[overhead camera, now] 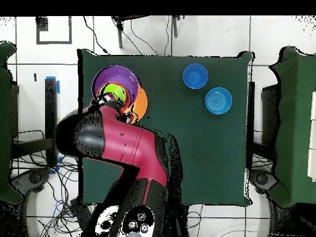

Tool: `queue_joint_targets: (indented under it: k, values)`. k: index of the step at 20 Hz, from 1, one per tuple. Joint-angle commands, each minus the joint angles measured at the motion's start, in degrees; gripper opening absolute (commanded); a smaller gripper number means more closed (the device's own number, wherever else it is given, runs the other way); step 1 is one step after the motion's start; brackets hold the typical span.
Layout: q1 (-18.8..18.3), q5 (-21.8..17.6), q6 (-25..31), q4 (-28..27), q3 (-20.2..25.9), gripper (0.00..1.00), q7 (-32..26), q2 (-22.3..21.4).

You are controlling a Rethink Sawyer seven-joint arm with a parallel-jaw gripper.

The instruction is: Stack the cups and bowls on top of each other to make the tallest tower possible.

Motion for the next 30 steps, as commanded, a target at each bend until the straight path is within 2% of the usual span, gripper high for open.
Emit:
queue_joint_targets:
  k: [1,12,18,19,30]
  values:
    - [0.93,1.62,-2.12,3.3,5.31,0.0,11.03,4.33]
    - [1.19,2.04,-0.12,1.67,4.99,0.0,10.76,4.21]
    - [1.09,1.69,-1.37,1.82,5.02,0.0,9.6,4.13]
    - [0.92,1.82,-1.58,1.98,5.26,1.0,9.33,4.07]
    - [-0.12,1.69,-2.81,2.73,6.79,1.0,7.66,3.51]
